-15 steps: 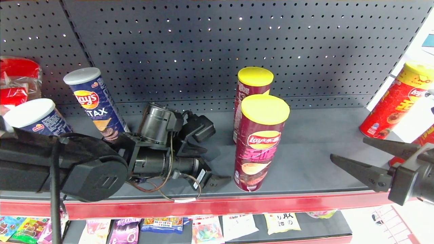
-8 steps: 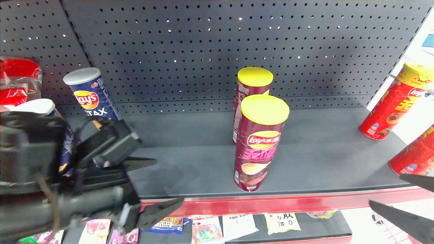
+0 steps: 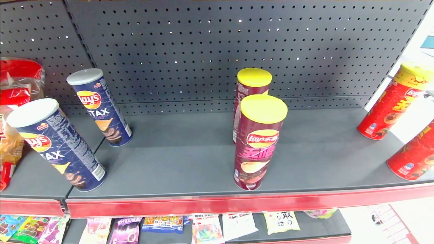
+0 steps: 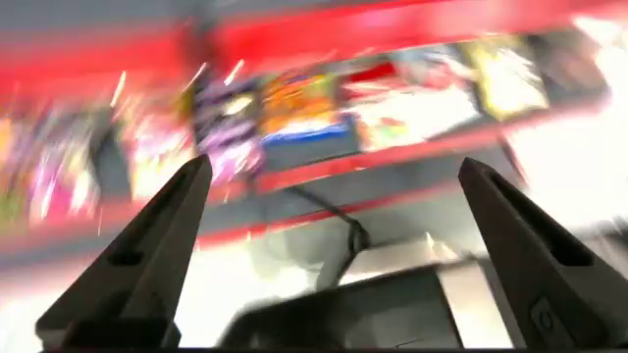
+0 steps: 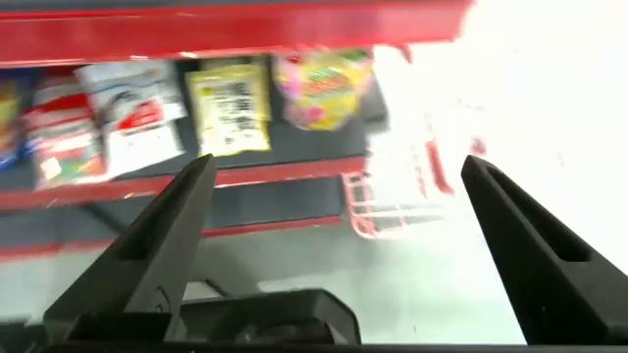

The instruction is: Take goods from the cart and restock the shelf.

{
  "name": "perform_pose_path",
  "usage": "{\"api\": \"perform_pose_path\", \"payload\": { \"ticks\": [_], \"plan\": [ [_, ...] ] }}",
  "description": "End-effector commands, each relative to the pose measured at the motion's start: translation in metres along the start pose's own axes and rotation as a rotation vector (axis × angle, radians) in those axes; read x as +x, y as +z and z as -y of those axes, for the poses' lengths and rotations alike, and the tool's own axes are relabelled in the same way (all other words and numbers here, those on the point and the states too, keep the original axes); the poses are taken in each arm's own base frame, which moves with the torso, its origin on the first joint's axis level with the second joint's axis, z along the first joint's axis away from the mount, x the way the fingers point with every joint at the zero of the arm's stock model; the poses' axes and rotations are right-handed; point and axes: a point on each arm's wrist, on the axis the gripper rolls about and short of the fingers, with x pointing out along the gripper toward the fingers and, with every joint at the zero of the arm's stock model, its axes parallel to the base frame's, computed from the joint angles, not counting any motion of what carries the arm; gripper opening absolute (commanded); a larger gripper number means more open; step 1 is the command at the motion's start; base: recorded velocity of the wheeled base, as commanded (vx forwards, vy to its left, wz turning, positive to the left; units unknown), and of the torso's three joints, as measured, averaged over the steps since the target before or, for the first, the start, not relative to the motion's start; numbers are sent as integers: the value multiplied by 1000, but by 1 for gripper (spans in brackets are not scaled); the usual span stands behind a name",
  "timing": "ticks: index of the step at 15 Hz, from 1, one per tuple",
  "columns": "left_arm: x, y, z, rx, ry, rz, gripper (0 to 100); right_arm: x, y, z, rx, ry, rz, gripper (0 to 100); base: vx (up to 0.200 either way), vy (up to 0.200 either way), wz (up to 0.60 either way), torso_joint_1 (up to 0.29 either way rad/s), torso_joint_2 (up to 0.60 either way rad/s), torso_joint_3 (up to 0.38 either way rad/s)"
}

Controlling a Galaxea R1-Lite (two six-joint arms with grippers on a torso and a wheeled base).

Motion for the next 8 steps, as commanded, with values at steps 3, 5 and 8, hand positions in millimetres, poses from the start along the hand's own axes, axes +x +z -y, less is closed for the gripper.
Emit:
{"api": "perform_pose_path", "payload": {
  "ticks": [3,5,8],
  "plan": [
    [1,-42,1,-99,129,141,100,1,-42,-7,-3,-96,56,100,0,0,0,0,0,0],
    [22,-50,-1,-61,106,368,100,23,-38,-13,-3,76,235,100,0,0,0,0,0,0],
    [43,-59,-3,24,39,476,100,60,-56,-21,-7,169,422,100,0,0,0,0,0,0]
  ]
}}
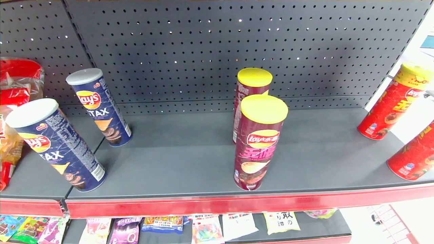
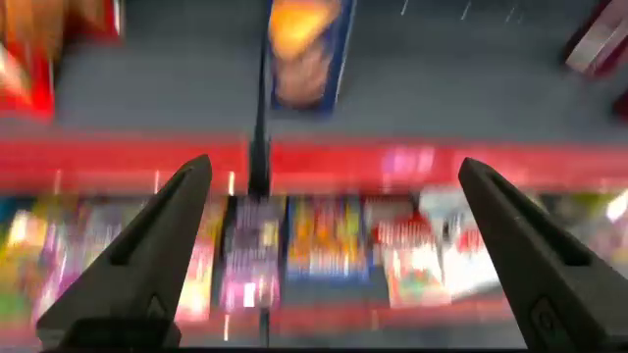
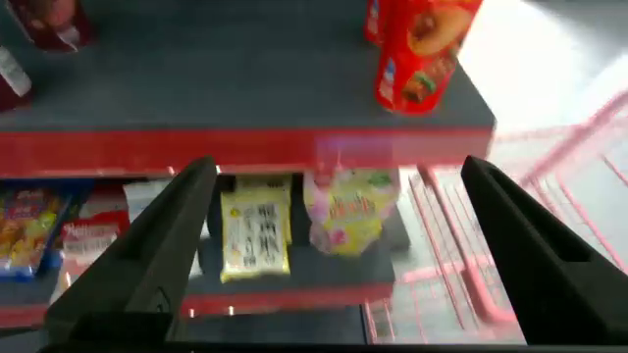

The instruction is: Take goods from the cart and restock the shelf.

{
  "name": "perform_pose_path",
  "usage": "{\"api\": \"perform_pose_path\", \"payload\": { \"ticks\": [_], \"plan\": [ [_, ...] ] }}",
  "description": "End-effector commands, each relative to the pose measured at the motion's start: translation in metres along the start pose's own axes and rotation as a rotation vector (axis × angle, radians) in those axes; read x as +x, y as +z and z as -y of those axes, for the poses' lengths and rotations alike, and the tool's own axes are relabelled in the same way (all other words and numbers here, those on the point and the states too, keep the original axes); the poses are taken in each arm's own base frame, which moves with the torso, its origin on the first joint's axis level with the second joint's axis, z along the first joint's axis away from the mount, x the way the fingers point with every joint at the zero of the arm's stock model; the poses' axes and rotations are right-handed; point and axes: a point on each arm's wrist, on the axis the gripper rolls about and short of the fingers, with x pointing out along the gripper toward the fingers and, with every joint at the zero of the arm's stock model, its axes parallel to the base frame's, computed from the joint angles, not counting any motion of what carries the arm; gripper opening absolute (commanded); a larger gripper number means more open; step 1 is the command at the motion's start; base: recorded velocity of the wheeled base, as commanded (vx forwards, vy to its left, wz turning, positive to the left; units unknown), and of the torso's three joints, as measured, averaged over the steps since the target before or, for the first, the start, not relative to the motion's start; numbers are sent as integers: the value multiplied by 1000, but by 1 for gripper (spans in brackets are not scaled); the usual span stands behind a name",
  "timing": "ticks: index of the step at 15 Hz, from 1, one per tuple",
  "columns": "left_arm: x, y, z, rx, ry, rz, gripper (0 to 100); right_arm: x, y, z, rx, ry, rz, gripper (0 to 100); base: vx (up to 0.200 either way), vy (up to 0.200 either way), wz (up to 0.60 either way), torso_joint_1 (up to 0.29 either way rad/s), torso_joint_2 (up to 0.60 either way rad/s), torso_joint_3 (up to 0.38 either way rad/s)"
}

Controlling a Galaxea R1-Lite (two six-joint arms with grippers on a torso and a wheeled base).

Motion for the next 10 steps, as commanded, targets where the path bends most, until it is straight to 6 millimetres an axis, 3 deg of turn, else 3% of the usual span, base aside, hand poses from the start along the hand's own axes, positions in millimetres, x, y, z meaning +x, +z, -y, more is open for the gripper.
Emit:
{"api": "perform_pose_path", "payload": {
  "ticks": [1,3,6,10],
  "plan": [
    [4,-27,-2,63,-29,-41,100,13,-43,-3,15,33,-93,100,0,0,0,0,0,0],
    [3,-32,-3,88,55,-89,100,13,-44,-2,25,-8,-102,100,0,0,0,0,0,0],
    [-2,-34,-2,91,85,-19,100,13,-44,-2,39,-15,-100,100,0,0,0,0,0,0],
    [-2,-33,-3,83,103,-15,100,9,-45,-1,48,94,-41,100,0,0,0,0,0,0]
  ]
}}
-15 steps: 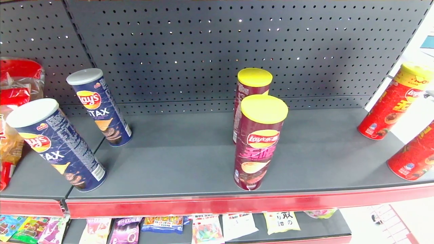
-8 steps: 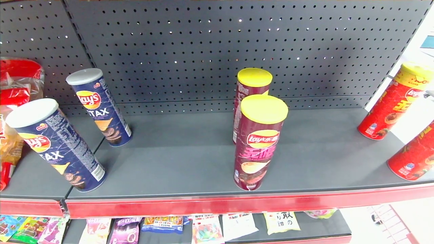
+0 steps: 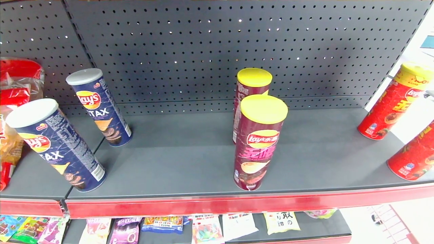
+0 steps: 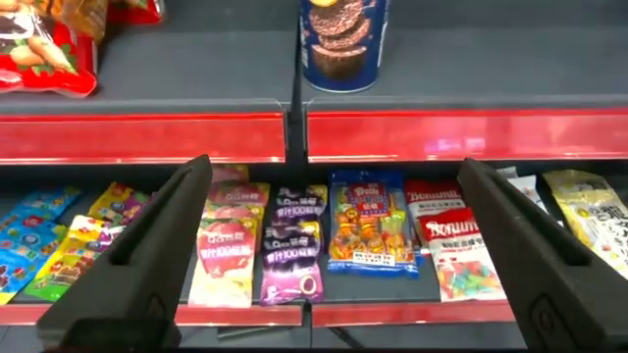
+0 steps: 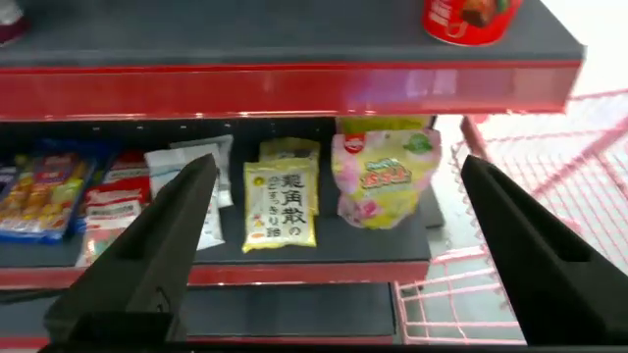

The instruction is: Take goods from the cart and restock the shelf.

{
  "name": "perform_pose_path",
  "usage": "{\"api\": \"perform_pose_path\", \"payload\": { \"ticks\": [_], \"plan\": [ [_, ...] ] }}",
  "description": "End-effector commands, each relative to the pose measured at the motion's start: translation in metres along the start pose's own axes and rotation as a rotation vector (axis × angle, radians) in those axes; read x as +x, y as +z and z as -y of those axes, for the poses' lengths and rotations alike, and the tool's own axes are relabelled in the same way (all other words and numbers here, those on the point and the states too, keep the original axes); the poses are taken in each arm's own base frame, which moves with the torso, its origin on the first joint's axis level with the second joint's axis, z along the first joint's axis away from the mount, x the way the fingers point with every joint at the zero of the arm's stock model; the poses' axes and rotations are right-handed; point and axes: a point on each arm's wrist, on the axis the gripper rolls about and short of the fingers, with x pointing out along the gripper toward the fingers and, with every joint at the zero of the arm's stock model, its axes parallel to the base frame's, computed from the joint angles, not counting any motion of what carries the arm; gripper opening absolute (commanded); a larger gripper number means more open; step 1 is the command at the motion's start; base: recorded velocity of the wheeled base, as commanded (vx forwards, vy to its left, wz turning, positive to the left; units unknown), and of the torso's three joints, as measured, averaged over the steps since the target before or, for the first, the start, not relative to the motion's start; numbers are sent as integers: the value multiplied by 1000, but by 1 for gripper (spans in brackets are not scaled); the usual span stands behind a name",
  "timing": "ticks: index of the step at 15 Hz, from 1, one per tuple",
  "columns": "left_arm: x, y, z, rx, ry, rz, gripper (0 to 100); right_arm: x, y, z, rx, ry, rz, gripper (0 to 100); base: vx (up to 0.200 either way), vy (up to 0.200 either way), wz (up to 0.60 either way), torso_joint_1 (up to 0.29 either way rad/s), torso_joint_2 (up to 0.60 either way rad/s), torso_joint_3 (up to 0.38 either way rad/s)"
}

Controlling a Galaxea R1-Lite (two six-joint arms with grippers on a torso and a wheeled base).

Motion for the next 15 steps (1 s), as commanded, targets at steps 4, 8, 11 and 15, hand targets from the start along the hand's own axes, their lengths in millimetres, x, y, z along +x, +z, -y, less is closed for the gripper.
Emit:
{"api": "perform_pose_path", "payload": {
  "ticks": [4,8,11,15],
  "plan": [
    [0,0,0,-2,0,5,100,-5,-2,0,5,-20,66,100,0,0,0,0,0,0],
    [0,0,0,-2,0,5,100,-5,-2,0,4,-29,66,100,0,0,0,0,0,0],
    [0,0,0,0,0,5,100,-5,-2,0,5,-31,66,100,0,0,0,0,0,0],
    [0,0,0,1,-1,5,100,-5,-2,0,5,-31,67,100,0,0,0,0,0,0]
  ]
}}
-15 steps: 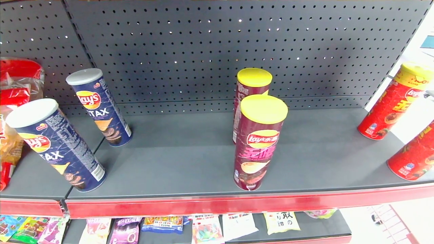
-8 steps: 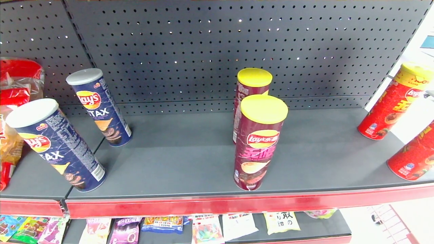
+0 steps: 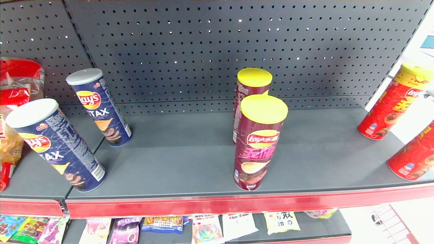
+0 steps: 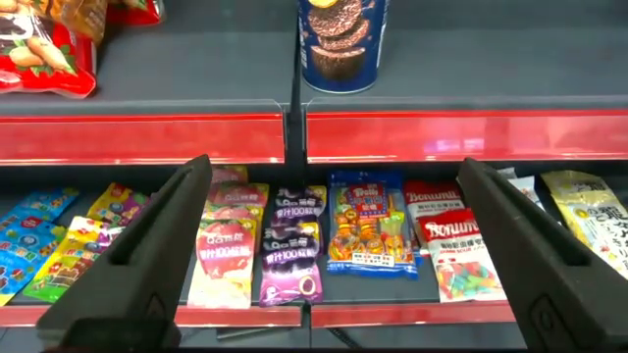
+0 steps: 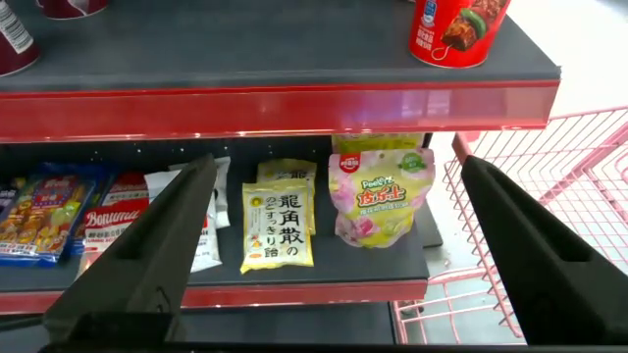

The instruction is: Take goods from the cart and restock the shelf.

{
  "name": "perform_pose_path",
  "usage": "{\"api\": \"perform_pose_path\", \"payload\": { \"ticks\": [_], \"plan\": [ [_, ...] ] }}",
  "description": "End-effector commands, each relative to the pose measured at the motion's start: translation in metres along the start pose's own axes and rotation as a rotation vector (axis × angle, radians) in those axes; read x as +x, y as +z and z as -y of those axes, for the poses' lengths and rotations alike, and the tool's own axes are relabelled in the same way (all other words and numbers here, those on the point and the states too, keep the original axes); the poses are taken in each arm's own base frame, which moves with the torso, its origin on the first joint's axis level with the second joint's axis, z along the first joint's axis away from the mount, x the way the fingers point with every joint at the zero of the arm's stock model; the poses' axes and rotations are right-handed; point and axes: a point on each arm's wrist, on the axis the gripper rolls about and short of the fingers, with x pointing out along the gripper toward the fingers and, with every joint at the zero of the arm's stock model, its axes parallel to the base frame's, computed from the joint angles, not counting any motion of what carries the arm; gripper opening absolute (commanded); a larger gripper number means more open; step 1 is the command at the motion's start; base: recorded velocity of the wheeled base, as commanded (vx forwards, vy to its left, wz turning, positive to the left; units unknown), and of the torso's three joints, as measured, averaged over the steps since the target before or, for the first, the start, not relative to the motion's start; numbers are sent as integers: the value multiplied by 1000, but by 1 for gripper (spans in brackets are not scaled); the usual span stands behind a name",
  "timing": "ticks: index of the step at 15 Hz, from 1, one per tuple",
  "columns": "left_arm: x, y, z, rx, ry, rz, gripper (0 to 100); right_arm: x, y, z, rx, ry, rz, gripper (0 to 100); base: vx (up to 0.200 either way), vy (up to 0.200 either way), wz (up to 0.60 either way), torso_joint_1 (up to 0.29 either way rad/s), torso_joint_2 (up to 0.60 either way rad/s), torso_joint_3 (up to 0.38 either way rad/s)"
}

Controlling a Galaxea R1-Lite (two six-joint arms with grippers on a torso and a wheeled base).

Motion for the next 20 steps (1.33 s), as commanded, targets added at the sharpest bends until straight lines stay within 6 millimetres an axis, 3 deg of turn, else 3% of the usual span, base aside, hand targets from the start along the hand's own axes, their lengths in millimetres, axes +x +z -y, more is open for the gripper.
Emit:
{"api": "perform_pose_path", "payload": {
  "ticks": [1,6,10,20],
  "plan": [
    [0,0,0,-1,1,-3,100,0,0,0,0,0,0,100,0,0,0,0,0,0],
    [0,0,0,-1,0,-2,100,0,0,0,-2,2,2,100,0,0,0,0,0,0],
    [0,0,0,-1,0,-2,100,0,0,0,-2,2,2,100,-200,0,0,8,2,1],
    [0,0,0,-1,0,-2,100,0,0,0,0,-18,5,100,0,0,0,0,0,0]
  ]
}}
